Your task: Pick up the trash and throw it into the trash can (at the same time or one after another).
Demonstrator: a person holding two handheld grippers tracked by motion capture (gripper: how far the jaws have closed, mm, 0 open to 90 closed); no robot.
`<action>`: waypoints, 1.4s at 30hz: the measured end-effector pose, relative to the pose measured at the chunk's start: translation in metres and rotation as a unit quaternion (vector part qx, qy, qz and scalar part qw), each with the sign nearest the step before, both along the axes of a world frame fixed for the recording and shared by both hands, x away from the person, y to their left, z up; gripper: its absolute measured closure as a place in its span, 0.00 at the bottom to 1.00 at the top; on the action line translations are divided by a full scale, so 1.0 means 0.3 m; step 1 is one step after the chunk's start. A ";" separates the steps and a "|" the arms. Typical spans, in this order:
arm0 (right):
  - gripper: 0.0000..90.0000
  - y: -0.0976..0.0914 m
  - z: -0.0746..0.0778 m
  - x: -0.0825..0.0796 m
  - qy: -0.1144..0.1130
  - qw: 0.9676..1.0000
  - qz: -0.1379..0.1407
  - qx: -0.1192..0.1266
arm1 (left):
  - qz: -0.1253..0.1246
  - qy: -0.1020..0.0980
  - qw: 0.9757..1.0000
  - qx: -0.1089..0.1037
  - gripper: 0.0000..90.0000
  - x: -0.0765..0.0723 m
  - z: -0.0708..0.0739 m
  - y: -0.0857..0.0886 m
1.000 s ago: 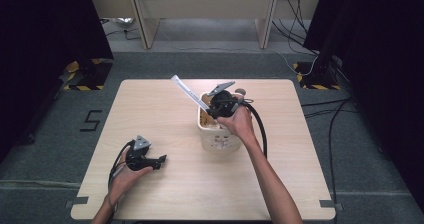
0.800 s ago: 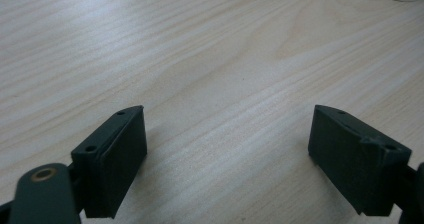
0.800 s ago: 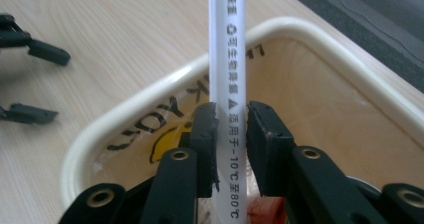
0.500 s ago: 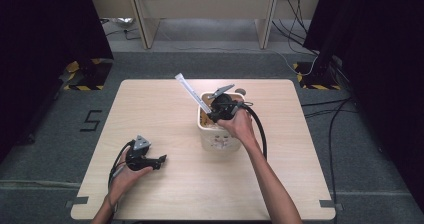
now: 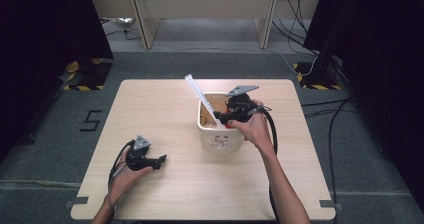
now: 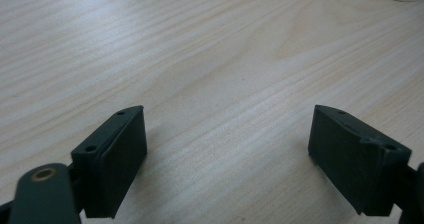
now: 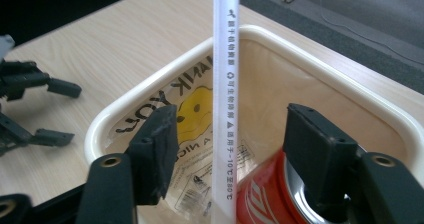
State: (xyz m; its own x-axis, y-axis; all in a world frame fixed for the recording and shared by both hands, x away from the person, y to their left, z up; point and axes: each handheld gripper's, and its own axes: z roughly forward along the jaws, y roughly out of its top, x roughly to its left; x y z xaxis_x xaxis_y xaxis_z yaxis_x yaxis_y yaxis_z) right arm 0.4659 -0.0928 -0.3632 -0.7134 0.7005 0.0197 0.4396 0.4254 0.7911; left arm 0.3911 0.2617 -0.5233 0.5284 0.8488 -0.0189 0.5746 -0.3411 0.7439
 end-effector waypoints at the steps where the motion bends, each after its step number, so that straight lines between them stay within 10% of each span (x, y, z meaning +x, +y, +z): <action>1: 0.40 -0.012 0.002 -0.005 -0.001 1.000 0.000 0.009 | 0.000 0.000 1.000 0.000 0.17 0.000 0.000 0.000; 5: 0.39 -0.053 0.026 -0.038 -0.001 0.999 0.006 0.049 | 0.000 0.000 1.000 0.000 0.17 0.000 0.000 0.000; 42: 0.27 -0.384 -0.066 -0.182 -0.049 0.992 -0.102 0.059 | 0.000 0.000 1.000 0.000 0.17 0.000 0.000 0.000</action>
State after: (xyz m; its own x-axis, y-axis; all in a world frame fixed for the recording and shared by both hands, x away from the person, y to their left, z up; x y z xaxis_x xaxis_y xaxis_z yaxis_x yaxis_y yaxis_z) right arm 0.4113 -0.2079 -0.3829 -0.5593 0.8276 0.0471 0.4257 0.2380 0.8730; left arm 0.3911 0.2616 -0.5233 0.5281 0.8490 -0.0187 0.5747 -0.3411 0.7439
